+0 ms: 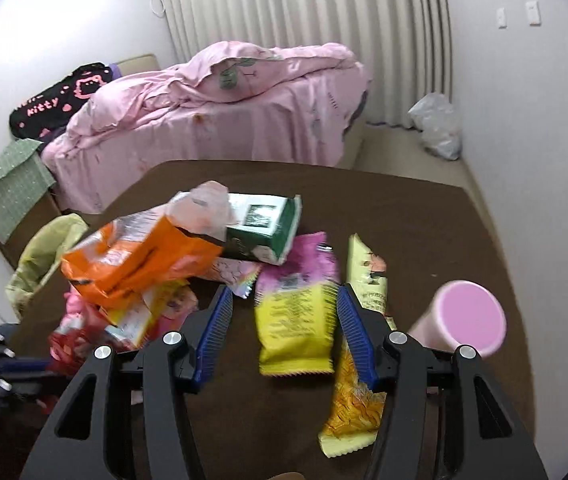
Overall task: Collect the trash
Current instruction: 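Grasp the yellow chip bag with the right gripper while the left gripper grasps the red wrapper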
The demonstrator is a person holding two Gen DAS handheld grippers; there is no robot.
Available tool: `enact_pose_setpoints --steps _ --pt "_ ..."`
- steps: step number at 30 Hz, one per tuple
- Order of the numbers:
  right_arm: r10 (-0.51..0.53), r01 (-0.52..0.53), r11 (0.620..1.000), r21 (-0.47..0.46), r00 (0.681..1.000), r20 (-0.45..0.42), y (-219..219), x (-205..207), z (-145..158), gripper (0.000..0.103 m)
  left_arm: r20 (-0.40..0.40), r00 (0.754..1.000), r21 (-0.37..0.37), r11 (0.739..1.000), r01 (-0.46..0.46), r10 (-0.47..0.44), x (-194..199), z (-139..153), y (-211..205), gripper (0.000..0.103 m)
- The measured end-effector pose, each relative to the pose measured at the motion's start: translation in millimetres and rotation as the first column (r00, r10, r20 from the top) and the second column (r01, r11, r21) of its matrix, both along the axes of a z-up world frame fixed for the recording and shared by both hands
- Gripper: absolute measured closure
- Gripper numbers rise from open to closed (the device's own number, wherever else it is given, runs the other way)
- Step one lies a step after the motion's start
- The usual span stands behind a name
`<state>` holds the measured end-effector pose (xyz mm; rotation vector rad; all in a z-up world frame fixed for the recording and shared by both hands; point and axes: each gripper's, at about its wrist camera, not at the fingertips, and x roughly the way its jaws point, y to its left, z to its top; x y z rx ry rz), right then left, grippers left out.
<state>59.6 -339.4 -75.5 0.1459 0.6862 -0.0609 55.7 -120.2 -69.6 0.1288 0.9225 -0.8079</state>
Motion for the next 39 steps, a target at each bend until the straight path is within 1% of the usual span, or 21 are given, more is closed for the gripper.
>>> enact_pose_setpoints --steps 1,2,4,5,6,8,10,13,15,16,17,19,20,22,23,25,30,33,34,35,39 --pt "-0.007 0.007 1.0 -0.006 1.0 0.009 -2.2 -6.8 -0.1 0.051 -0.005 1.0 -0.018 1.0 -0.001 0.0 -0.2 2.3 3.9 0.08" --pt "-0.015 0.015 1.0 -0.011 1.0 0.019 -5.3 -13.6 -0.1 0.051 -0.003 1.0 -0.028 1.0 -0.006 0.006 -0.6 4.6 6.7 0.07" --pt "-0.028 0.029 0.999 -0.024 0.999 0.027 -12.5 -28.4 -2.1 0.051 0.016 0.999 -0.044 0.998 -0.034 0.034 1.1 9.7 10.8 0.064" --pt "-0.034 0.035 0.999 -0.028 0.999 0.026 -16.1 -34.3 -3.7 0.051 0.02 0.999 -0.052 0.998 -0.046 0.047 2.1 11.3 12.6 0.063" --pt "-0.041 0.041 0.999 -0.032 0.999 0.017 -19.4 -36.7 -6.0 0.051 0.017 0.998 -0.07 0.995 -0.066 0.068 4.6 12.5 15.7 0.062" --pt "-0.05 0.049 0.998 -0.032 0.999 -0.021 -27.8 -37.5 -13.3 0.051 0.004 0.995 -0.092 0.991 -0.096 0.097 8.5 12.8 19.4 0.057" --pt "-0.056 0.056 0.998 0.008 0.997 -0.044 -36.4 -31.6 -19.2 0.051 -0.013 0.993 -0.099 0.988 -0.121 0.121 13.9 10.4 22.2 0.057" --pt "-0.055 0.059 0.996 0.066 0.996 -0.065 -43.5 -19.4 -26.1 0.052 -0.012 0.993 -0.085 0.99 -0.116 0.116 13.8 9.2 22.9 0.057" --pt "-0.039 0.048 0.993 0.108 0.996 -0.079 -44.9 -13.0 -30.5 0.065 -0.001 0.995 -0.082 0.992 -0.101 0.101 12.8 10.4 21.5 0.056" --pt "-0.031 0.041 0.992 0.117 0.996 -0.085 -43.6 -10.9 -31.9 0.069 0.007 0.996 -0.08 0.993 -0.088 0.089 11.5 11.4 19.3 0.054" --pt "-0.026 0.035 0.992 0.118 0.996 -0.08 -42.0 -11.6 -31.5 0.072 0.012 0.997 -0.078 0.994 -0.077 0.078 10.6 11.3 16.2 0.052" --pt "-0.006 0.015 0.995 0.101 0.997 -0.08 -36.5 -15.3 -30.2 0.075 0.029 0.999 -0.063 0.997 -0.039 0.041 7.0 11.2 6.5 0.052" --pt "0.004 0.004 0.995 0.096 0.997 -0.082 -34.6 -18.8 -29.4 0.076 0.038 0.999 -0.046 0.999 -0.017 0.018 6.1 10.5 -1.0 0.052" --pt "0.025 -0.016 0.995 0.101 0.996 -0.09 -31.0 -27.3 -28.1 0.077 0.054 0.999 -0.016 1.0 0.0 0.001 8.2 7.9 -12.8 0.052" --pt "0.036 -0.026 0.994 0.105 0.995 -0.093 -29.1 -33.0 -27.2 0.077 0.054 0.999 -0.007 1.0 0.002 -0.002 10.3 6.4 -17.5 0.052" --pt "0.056 -0.047 0.995 0.093 0.994 -0.096 -24.3 -46.0 -24.7 0.077 0.029 1.0 -0.01 1.0 0.011 -0.011 16.4 3.4 -26.0 0.052" --pt "0.091 -0.09 0.996 0.013 0.987 -0.13 -14.1 -82.3 -22.3 0.077 -0.004 1.0 -0.026 0.999 0.029 -0.029 21.9 0.7 -34.3 0.052" --pt "0.076 -0.078 0.997 -0.019 0.99 -0.116 -16.2 -100.2 -19.9 0.067 -0.021 0.999 -0.026 0.999 0.032 -0.033 20.6 -2.6 -34.5 0.052" --pt "0.062 -0.065 0.998 -0.026 0.992 -0.105 -18.1 -104.5 -19.0 0.057 -0.027 0.999 -0.027 0.999 0.04 -0.04 18.7 -3.5 -34.7 0.052" --pt "0.05 -0.053 0.998 -0.028 0.994 -0.096 -19.5 -107.2 -17.9 0.052 -0.03 0.998 -0.027 0.999 0.046 -0.046 16.9 -4.3 -34.9 0.052" --pt "-0.007 0.004 0.999 -0.032 0.995 -0.097 -23.8 -107.5 -19.8 0.052 -0.038 0.997 -0.029 0.997 0.068 -0.07 7.6 -5.0 -34.0 0.052"
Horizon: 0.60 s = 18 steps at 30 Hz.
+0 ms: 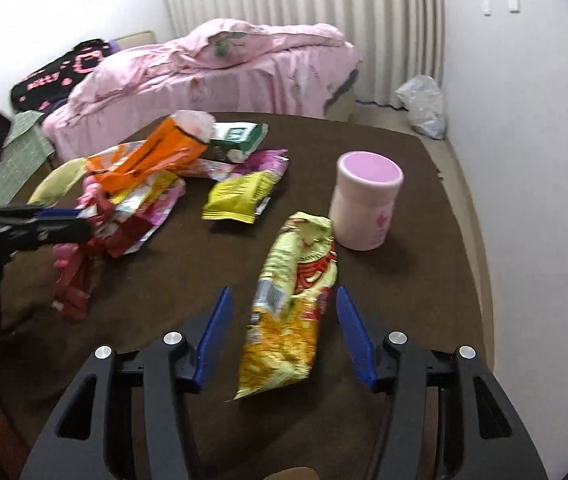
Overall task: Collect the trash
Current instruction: 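Grasp the yellow chip bag with the right gripper while the left gripper grasps the red wrapper, then carry the yellow chip bag and red wrapper over the yellow trash bag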
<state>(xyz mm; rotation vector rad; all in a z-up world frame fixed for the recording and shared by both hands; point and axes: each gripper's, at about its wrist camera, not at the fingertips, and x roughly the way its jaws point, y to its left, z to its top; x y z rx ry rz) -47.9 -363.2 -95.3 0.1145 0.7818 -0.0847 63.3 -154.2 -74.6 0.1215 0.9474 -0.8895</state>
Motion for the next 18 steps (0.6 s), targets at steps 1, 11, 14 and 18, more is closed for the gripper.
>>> enact_pose_setpoints --steps 1,11,14,18 --pt "-0.017 0.017 1.0 -0.012 1.0 -0.012 -0.7 2.4 -3.0 0.052 0.0 1.0 -0.001 1.0 0.007 -0.007 -1.9 0.8 0.7 0.052" --pt "0.014 -0.014 1.0 -0.008 1.0 -0.013 6.3 2.3 -8.7 0.074 0.051 0.999 0.03 1.0 0.011 -0.012 1.3 12.4 9.9 0.052" --pt "0.02 -0.02 1.0 -0.005 1.0 0.011 7.0 -0.1 -2.7 0.075 0.03 0.999 0.029 0.999 -0.028 0.027 11.7 11.8 15.6 0.052" --pt "0.03 -0.03 1.0 0.004 0.998 0.048 8.4 -2.1 5.3 0.075 -0.041 0.999 0.052 0.998 -0.032 0.034 16.2 -1.9 12.2 0.052"
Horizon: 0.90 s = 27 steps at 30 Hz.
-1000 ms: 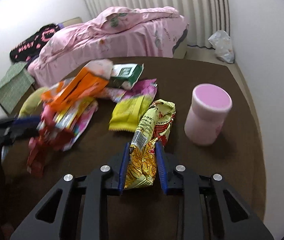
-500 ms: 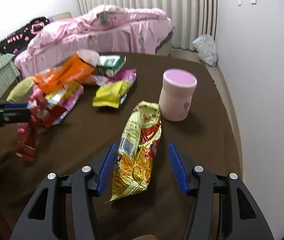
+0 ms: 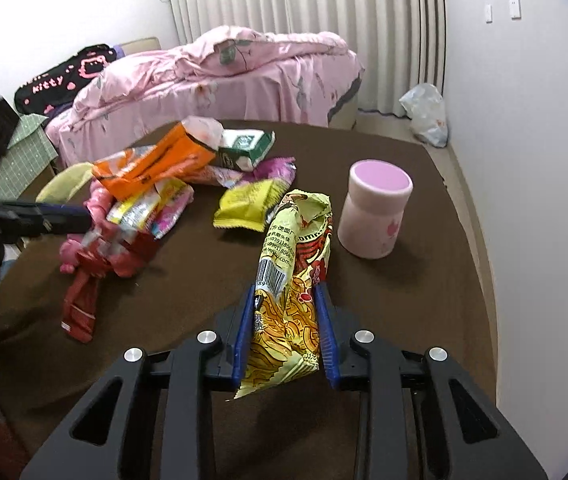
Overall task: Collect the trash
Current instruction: 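Carry the yellow chip bag and red wrapper over the yellow trash bag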
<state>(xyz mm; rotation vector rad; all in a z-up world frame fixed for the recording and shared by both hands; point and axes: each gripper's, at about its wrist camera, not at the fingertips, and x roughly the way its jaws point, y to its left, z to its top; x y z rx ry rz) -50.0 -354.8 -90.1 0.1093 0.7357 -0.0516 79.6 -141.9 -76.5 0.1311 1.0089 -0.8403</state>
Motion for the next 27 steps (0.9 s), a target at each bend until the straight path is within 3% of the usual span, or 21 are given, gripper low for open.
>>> enact_pose_setpoints --steps 3,10,11,15,16,19,23,27 --pt "0.012 -0.012 1.0 -0.018 1.0 0.015 5.7 1.6 5.5 0.075 -0.011 1.0 0.01 1.0 0.021 -0.021 -6.6 -8.0 -8.7 0.069" --pt "0.018 -0.015 0.998 -0.066 0.999 0.045 12.8 -3.1 18.7 0.075 0.003 1.0 -0.017 1.0 0.001 -0.001 -12.4 -6.1 -7.3 0.077" --pt "0.016 -0.013 0.998 -0.063 0.999 0.047 12.2 -4.3 19.5 0.075 0.013 1.0 -0.023 1.0 -0.001 0.001 -14.2 -2.8 -4.3 0.089" --pt "0.011 -0.009 0.999 -0.052 0.999 0.044 10.9 -6.1 18.2 0.075 0.007 1.0 -0.024 1.0 0.02 -0.02 -18.9 2.1 0.0 0.089" --pt "0.01 -0.008 0.999 -0.047 0.999 0.042 10.7 -6.1 17.2 0.075 0.004 1.0 -0.014 1.0 0.021 -0.021 -20.5 1.5 0.3 0.088" --pt "0.011 -0.01 0.999 -0.036 0.999 0.035 11.1 -6.3 13.6 0.075 0.005 0.999 0.02 0.999 0.041 -0.042 -26.1 -0.8 -2.4 0.064" --pt "0.014 -0.013 1.0 -0.022 1.0 0.027 10.0 -7.7 7.9 0.075 0.048 0.998 0.032 0.999 0.035 -0.036 -27.1 0.8 -2.9 0.046" --pt "0.01 -0.01 1.0 0.011 1.0 0.017 7.0 -7.4 1.2 0.075 0.011 1.0 0.057 0.998 0.002 -0.003 -13.8 -9.0 -16.7 0.046"
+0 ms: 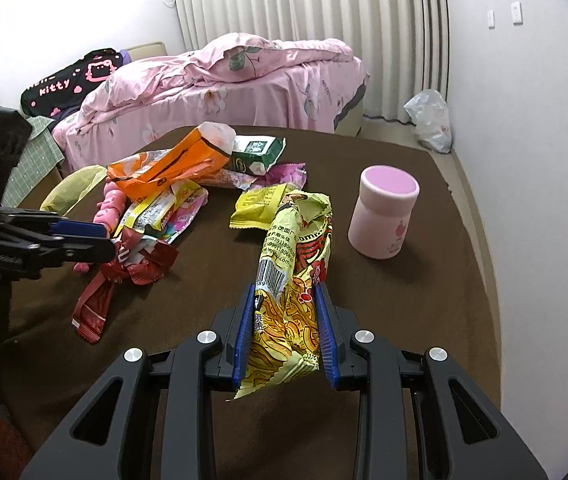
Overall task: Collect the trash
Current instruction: 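Carry the yellow chip bag and red wrapper over the yellow trash bag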
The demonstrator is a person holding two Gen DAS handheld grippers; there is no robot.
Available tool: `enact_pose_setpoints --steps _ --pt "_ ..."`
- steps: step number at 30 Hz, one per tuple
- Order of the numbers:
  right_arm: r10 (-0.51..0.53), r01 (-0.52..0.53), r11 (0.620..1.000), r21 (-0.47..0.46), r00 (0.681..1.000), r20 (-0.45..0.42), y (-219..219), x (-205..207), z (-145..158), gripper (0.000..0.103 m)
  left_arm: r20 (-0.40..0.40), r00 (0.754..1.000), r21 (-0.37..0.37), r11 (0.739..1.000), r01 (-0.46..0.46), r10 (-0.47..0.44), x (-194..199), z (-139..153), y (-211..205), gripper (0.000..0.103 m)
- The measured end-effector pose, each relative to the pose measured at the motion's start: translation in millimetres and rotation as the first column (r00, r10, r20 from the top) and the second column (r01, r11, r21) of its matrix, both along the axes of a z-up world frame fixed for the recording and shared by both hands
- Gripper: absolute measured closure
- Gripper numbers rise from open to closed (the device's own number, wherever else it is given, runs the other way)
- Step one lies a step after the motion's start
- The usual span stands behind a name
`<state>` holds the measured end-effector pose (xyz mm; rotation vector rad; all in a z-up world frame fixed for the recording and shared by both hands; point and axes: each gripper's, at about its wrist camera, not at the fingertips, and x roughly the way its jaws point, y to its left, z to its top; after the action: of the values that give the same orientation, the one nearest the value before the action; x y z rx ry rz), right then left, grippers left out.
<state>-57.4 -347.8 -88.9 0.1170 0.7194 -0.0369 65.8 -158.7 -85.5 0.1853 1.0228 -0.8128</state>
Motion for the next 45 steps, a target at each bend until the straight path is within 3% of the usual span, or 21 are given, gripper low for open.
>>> enact_pose_setpoints --steps 3,4,5,8,12,18,25,32,36,42,45 --pt "0.007 -0.007 1.0 -0.002 1.0 -0.007 2.3 0.1 -3.0 0.075 -0.02 1.0 0.041 0.999 -0.015 0.016 4.8 -9.9 -12.6 0.05" --pt "0.01 -0.01 1.0 -0.008 1.0 -0.007 3.6 -0.4 -2.9 0.075 -0.019 1.0 0.051 0.998 -0.02 0.021 4.4 -11.8 -15.1 0.067" --pt "0.012 -0.012 1.0 -0.016 1.0 -0.006 4.7 -1.5 -2.5 0.075 -0.019 1.0 0.046 0.999 -0.022 0.023 2.7 -11.4 -15.7 0.073" --pt "0.01 -0.01 1.0 -0.02 1.0 0.006 4.2 -5.5 1.1 0.075 0.006 1.0 0.001 1.0 -0.014 0.014 -4.8 -0.6 -10.2 0.074" --pt "-0.009 0.009 1.0 0.006 0.999 0.038 -0.1 -8.0 9.5 0.075 0.137 0.99 -0.051 0.998 -0.029 0.035 -18.6 32.1 3.9 0.074" --pt "0.019 -0.017 1.0 -0.017 0.992 0.125 12.8 -6.9 39.8 0.075 0.315 0.942 -0.176 0.983 -0.06 0.114 -30.1 82.2 31.0 0.074" --pt "0.128 -0.107 0.988 -0.11 0.968 0.214 54.6 4.8 83.9 0.075 0.363 0.909 -0.25 0.961 -0.119 0.207 -22.4 113.6 61.8 0.073" --pt "0.267 -0.225 0.957 -0.183 0.931 0.248 112.8 24.5 121.0 0.075 0.354 0.862 -0.343 0.908 -0.241 0.363 -4.7 133.0 130.2 0.074" --pt "0.347 -0.297 0.929 -0.222 0.907 0.238 148.6 42.1 131.2 0.075 0.353 0.819 -0.358 0.874 -0.328 0.452 8.7 131.1 178.8 0.074" --pt "0.468 -0.426 0.875 -0.23 0.865 0.18 196.5 80.7 128.8 0.075 0.275 0.739 -0.32 0.783 -0.533 0.615 52.1 89.0 263.5 0.074" --pt "0.539 -0.505 0.834 -0.22 0.832 0.131 221.5 113.4 117.6 0.075 0.209 0.719 -0.266 0.746 -0.61 0.662 74.5 54.1 292.4 0.074"
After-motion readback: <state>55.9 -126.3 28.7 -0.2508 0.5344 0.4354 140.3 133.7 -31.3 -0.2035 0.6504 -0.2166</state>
